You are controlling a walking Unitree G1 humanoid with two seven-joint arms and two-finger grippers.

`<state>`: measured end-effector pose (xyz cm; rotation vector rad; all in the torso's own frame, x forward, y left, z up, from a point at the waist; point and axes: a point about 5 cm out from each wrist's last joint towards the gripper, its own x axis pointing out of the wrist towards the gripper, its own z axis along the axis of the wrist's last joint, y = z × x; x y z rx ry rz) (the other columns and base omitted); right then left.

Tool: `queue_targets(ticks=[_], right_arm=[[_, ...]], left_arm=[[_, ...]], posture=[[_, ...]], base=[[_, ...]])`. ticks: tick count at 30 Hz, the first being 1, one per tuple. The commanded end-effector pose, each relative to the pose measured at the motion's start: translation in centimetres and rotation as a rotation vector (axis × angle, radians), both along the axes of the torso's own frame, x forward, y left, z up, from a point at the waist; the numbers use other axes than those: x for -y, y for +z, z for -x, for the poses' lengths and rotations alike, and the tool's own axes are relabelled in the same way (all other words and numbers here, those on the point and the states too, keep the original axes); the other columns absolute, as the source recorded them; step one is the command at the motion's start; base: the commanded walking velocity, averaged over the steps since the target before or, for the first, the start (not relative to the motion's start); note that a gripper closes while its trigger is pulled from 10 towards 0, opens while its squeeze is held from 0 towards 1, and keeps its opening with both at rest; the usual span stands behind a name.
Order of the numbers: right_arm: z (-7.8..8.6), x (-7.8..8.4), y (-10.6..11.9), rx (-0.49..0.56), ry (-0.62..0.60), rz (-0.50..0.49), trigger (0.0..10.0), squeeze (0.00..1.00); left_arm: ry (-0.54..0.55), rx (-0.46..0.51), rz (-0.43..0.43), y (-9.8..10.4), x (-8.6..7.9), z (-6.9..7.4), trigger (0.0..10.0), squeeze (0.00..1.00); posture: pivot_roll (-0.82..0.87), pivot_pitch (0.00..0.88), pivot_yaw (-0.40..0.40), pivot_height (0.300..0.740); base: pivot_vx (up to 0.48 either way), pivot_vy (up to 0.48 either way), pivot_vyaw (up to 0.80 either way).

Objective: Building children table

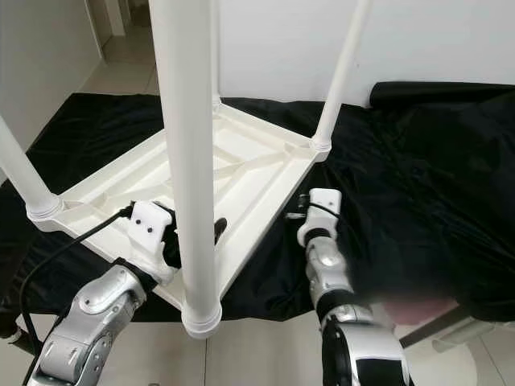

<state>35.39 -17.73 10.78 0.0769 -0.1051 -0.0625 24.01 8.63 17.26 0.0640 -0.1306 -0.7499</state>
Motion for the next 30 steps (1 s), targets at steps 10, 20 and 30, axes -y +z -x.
queue_targets(ticks=[10,20,30], right_arm=[[3.6,0.9,-1.0,0.077,0.039,0.021,10.0,0.00],[5.5,0.2,-1.3,0.088,0.088,0.039,10.0,0.00],[6.0,-0.1,-0.5,0.099,0.104,0.048,10.0,0.00]], left_arm=[[-0.212,-0.034,-0.106,-0.7,-0.7,0.7,10.0,0.00],[-0.324,-0.103,-0.206,-2.3,-2.1,1.4,10.0,0.00],[-0.284,-0.090,-0.249,-2.7,-3.0,0.5,10.0,0.00]], posture=[[0.07,0.035,-0.019,0.740],[0.05,0.030,-0.010,0.740],[0.02,0.027,-0.019,0.740]], base=[[0.000,0.000,0.00],[0.000,0.000,0.00],[0.000,0.000,0.00]])
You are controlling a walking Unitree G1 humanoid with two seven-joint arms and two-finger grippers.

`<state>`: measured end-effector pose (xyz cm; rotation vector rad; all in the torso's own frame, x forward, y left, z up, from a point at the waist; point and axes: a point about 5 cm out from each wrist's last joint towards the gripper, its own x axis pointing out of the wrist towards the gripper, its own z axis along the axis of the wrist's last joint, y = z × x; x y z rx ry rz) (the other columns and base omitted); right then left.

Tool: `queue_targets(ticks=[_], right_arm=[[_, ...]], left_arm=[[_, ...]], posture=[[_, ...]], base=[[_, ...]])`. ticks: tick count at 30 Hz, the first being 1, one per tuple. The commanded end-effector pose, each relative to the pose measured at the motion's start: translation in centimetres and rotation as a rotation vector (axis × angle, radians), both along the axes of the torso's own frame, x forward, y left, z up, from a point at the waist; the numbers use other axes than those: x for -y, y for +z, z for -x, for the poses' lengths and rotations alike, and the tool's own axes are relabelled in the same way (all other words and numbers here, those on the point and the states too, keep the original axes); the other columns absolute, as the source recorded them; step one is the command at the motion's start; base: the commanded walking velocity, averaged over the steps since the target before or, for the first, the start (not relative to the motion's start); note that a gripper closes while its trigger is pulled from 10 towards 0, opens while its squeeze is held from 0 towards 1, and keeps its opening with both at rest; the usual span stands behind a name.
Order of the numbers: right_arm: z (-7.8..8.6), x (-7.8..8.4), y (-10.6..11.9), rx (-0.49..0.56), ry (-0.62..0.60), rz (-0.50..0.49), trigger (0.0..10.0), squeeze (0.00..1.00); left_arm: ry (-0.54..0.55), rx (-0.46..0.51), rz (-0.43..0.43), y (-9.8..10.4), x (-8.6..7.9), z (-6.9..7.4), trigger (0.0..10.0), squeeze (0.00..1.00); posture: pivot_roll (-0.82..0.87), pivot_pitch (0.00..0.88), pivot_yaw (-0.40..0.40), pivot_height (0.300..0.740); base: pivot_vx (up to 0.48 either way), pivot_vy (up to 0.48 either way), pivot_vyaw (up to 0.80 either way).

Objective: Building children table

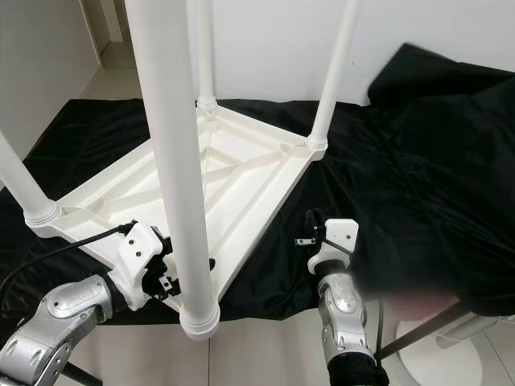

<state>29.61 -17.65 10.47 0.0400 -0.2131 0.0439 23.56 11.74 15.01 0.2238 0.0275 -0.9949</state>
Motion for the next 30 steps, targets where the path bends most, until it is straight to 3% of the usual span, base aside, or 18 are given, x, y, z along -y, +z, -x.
queue_targets(ticks=[1,8,14,20,24,30], right_arm=[[0.2,0.0,-0.1,-0.012,0.004,0.004,10.0,0.00],[-0.1,0.2,0.7,-0.003,0.017,0.025,10.0,0.00],[-0.1,0.3,1.2,0.009,0.000,0.020,10.0,0.00],[0.0,-0.1,1.2,0.009,0.004,0.013,10.0,0.00],[0.3,-0.3,1.1,-0.004,0.016,0.019,10.0,0.00],[0.3,-0.4,1.2,-0.008,0.023,0.024,10.0,0.00]], left_arm=[[-0.053,-0.005,-0.032,-0.4,0.1,0.1,10.0,0.00],[-0.010,0.002,-0.129,-1.6,-1.8,-1.8,10.0,0.00],[-0.028,0.019,-0.099,-0.8,-1.5,-1.7,10.0,0.00],[-0.023,0.010,-0.125,-1.3,-1.9,-1.7,10.0,0.00],[-0.011,-0.056,-0.072,-0.9,-4.3,-2.2,10.0,0.00],[-0.005,-0.071,-0.095,-1.2,-5.4,-2.6,10.0,0.00]], posture=[[0.02,0.027,-0.019,0.740],[0.02,0.021,-0.015,0.740],[0.01,0.021,-0.002,0.740],[0.01,0.025,0.002,0.740],[0.01,0.042,0.004,0.740],[0.02,0.045,0.005,0.740]], base=[[0.000,0.000,0.00],[0.000,0.000,0.00],[0.000,0.000,0.00],[0.000,0.000,0.00],[0.000,0.000,0.00],[0.000,0.000,0.00]])
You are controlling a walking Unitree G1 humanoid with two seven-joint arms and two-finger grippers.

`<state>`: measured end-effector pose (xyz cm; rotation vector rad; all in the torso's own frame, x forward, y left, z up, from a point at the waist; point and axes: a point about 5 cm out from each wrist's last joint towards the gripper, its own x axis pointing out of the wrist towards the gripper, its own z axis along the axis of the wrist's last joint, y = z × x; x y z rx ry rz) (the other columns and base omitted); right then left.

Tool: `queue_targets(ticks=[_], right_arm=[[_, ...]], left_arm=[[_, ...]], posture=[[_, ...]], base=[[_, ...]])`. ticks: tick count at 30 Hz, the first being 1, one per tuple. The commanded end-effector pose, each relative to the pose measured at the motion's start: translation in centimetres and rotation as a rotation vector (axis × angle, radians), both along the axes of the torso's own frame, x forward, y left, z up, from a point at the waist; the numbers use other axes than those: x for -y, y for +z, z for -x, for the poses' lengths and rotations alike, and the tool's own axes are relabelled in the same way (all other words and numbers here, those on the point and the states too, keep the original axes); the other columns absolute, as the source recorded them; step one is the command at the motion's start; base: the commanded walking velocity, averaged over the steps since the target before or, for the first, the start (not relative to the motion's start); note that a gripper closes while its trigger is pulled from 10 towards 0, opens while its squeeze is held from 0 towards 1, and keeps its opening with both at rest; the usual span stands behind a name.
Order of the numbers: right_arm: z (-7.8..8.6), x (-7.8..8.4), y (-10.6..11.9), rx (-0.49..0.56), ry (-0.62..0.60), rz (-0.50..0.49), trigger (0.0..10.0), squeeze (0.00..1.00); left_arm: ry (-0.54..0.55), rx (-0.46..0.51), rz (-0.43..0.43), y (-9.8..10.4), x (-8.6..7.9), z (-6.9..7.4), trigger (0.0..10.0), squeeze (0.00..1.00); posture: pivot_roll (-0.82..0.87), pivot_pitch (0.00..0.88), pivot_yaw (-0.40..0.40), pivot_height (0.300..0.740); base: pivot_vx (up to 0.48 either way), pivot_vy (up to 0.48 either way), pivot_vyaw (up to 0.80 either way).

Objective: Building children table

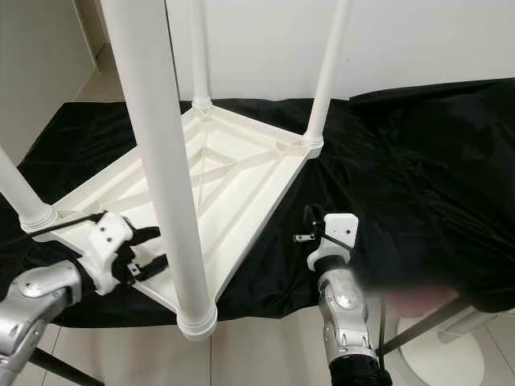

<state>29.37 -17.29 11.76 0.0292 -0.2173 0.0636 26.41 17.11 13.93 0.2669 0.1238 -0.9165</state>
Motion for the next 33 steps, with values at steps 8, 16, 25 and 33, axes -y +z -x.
queue_targets(ticks=[8,16,25,33], right_arm=[[0.2,-0.7,-0.2,-0.022,0.025,0.009,10.0,0.00],[-0.1,-0.8,0.2,-0.011,0.029,0.018,10.0,0.00],[-0.1,-0.1,0.3,-0.009,0.017,0.041,10.0,0.00],[0.5,0.7,-0.2,-0.025,-0.021,0.054,10.0,0.00]], left_arm=[[-0.117,-0.043,-0.148,-1.3,-1.9,-0.7,10.0,0.00],[-0.142,-0.085,-0.126,-1.2,-2.9,-1.1,10.0,1.00],[-0.179,-0.108,-0.107,-0.3,-3.9,-1.4,10.0,0.00],[-0.244,-0.156,-0.115,0.0,-4.8,-1.3,10.0,0.00]], posture=[[0.01,0.028,0.011,0.740],[0.00,0.013,0.016,0.740],[-0.02,0.016,0.041,0.740],[-0.03,0.020,0.053,0.740]], base=[[0.000,0.000,0.00],[0.000,0.000,0.00],[0.000,0.000,0.00],[0.000,0.000,0.00]])
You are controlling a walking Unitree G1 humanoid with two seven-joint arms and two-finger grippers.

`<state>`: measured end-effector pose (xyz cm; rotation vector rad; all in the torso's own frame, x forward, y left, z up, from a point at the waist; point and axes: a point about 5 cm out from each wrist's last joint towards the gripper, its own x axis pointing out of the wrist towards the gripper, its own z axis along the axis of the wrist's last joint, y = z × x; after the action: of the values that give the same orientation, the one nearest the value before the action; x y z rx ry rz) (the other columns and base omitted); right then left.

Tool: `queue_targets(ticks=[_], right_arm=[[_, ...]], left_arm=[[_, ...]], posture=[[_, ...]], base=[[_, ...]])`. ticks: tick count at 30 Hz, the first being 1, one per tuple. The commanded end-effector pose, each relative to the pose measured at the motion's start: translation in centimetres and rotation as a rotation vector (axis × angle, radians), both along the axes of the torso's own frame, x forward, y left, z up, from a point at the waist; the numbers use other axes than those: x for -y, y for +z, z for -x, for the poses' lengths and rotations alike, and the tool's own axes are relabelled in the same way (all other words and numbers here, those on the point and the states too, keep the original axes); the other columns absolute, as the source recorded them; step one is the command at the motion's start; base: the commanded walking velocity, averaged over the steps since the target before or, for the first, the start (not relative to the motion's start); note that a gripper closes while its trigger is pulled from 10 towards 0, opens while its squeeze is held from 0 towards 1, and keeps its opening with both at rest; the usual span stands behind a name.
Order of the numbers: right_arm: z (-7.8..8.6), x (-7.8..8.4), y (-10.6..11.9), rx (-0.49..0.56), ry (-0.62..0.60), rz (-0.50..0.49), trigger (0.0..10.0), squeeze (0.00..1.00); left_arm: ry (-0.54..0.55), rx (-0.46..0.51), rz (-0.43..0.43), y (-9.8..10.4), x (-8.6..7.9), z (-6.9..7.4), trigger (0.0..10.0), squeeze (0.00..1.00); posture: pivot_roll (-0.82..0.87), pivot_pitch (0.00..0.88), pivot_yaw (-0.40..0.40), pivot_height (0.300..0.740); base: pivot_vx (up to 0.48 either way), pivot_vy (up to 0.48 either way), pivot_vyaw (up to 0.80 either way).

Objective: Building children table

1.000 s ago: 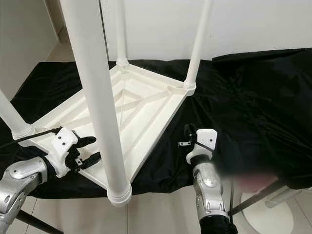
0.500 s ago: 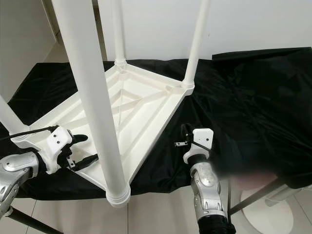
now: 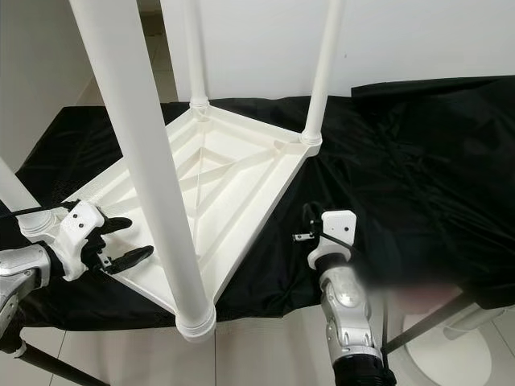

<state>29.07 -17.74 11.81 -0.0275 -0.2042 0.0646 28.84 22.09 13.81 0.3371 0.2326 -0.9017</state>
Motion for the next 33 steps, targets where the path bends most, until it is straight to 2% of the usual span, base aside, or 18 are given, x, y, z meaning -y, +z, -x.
queue_targets(ticks=[1,6,14,16,22,33], right_arm=[[0.3,0.4,-0.3,-0.013,-0.020,-0.002,10.0,0.00],[0.3,0.2,-0.3,-0.015,-0.013,0.005,10.0,0.00],[0.5,0.4,-0.4,-0.020,-0.011,0.013,10.0,0.00],[0.5,0.3,-0.5,-0.021,-0.008,0.014,10.0,0.00],[0.4,0.0,-0.4,-0.020,0.000,0.018,10.0,0.00],[0.5,0.0,-0.3,-0.015,-0.007,0.021,10.0,0.00]], left_arm=[[-0.266,-0.113,-0.011,0.1,0.1,1.2,10.0,0.00],[-0.318,-0.130,-0.063,-0.5,0.5,1.7,10.0,0.00],[-0.364,-0.150,-0.092,-0.6,0.4,2.4,10.0,0.00],[-0.382,-0.150,-0.110,-0.9,0.8,2.5,10.0,0.00],[-0.399,-0.133,-0.169,-1.8,1.6,2.1,10.0,0.00],[-0.423,-0.123,-0.216,-2.6,2.9,0.9,10.0,0.00]], posture=[[-0.03,0.020,0.053,0.740],[-0.03,0.026,0.055,0.740],[-0.02,0.031,0.055,0.740],[-0.02,0.028,0.055,0.740],[-0.03,0.021,0.058,0.740],[-0.05,0.014,0.073,0.740]], base=[[0.000,0.000,0.00],[0.000,0.000,0.00],[0.000,0.000,0.00],[0.000,0.000,0.00],[0.000,0.000,0.00],[0.000,0.000,0.00]])
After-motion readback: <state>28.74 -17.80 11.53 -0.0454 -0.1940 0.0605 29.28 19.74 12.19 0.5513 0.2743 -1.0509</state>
